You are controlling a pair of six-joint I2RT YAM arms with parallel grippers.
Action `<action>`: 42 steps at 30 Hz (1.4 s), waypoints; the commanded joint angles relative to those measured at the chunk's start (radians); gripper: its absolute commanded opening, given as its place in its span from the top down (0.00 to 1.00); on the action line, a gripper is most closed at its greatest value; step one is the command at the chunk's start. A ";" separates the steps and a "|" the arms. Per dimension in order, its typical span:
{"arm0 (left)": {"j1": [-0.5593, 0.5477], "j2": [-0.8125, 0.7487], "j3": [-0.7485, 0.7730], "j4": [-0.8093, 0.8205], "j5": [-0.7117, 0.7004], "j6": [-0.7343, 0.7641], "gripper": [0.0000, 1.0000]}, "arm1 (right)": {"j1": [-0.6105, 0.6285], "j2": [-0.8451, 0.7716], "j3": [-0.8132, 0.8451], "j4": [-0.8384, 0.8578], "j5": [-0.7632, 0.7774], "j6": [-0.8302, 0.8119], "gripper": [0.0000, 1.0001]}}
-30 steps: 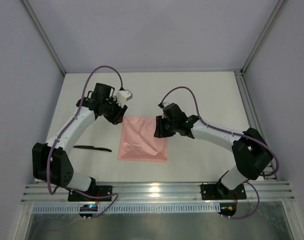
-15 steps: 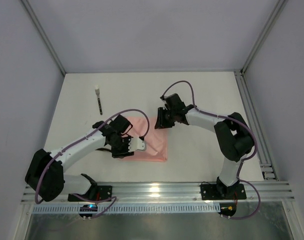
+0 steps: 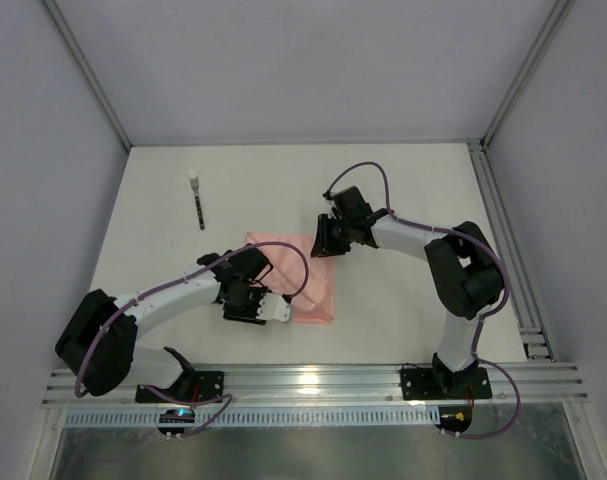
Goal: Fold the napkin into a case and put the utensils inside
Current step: Smooth out the upper triangle-folded napkin at the center of the board.
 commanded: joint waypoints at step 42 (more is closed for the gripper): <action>0.040 0.039 -0.018 0.011 -0.055 -0.027 1.00 | -0.033 0.033 -0.055 0.063 -0.001 0.035 0.74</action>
